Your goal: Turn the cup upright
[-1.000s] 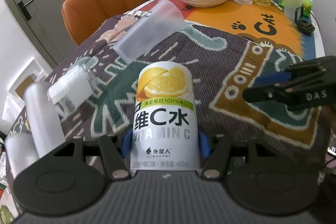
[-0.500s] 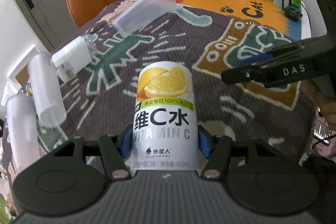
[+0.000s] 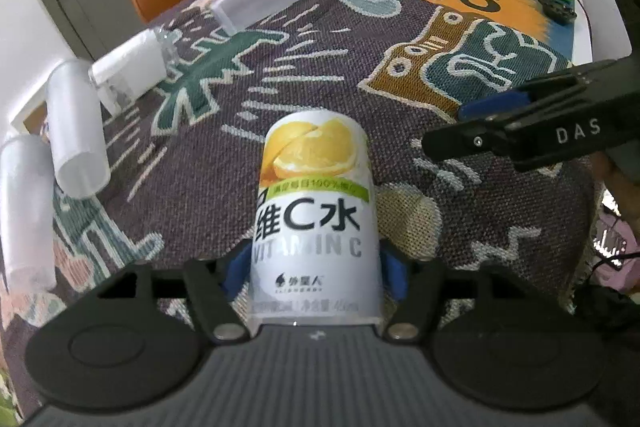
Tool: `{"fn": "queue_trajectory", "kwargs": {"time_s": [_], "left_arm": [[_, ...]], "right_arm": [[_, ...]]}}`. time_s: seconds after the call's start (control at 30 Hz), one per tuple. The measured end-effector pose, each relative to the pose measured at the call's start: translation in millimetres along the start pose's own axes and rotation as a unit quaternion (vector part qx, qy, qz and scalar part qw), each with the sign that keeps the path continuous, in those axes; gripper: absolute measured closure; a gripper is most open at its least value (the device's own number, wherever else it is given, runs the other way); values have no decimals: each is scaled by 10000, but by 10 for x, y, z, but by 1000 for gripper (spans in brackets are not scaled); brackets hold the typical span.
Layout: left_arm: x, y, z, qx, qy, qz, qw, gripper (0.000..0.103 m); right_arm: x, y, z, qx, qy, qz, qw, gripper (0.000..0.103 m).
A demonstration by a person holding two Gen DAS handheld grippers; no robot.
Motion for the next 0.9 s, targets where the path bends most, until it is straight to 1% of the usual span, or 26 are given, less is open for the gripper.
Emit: {"fn": "queue_trajectory", "kwargs": {"time_s": [0.13, 0.33, 0.47, 0.57, 0.67, 0.77, 0.9], "left_arm": [[47, 11, 147, -235, 120, 236, 9994, 17], [194, 10, 417, -565, 229, 775, 9951, 16], [321, 57, 590, -848, 135, 1028, 9910, 15], [436, 100, 680, -1072, 36, 1299, 9857, 13], [563, 156, 744, -1257, -49, 1607, 9790, 11], [716, 226, 785, -1401, -152, 1969, 9702, 10], [915, 323, 823, -1567, -186, 2439, 9569, 8]], "right_arm": [[66, -34, 5, 47, -32, 86, 9999, 26], [142, -100, 1, 211, -195, -36, 9996, 26], [211, -160, 18, 320, -332, -211, 9987, 26], [241, -201, -15, 502, -485, -564, 9960, 26], [210, -229, -71, 766, -524, -1219, 9882, 24], [216, -266, -122, 936, -518, -1667, 9802, 19], [279, -336, -190, 1085, -419, -1949, 9739, 16]]}}
Point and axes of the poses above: each gripper's, at about its wrist camera, not at the fingertips, and z roughly against the way its jaws point, x to its left, y to its underside, the point moved 6 cm from there along -z, roughly the way its jaws point, and after that the axes turned 7 degrees about z, right-handed, at the moved point
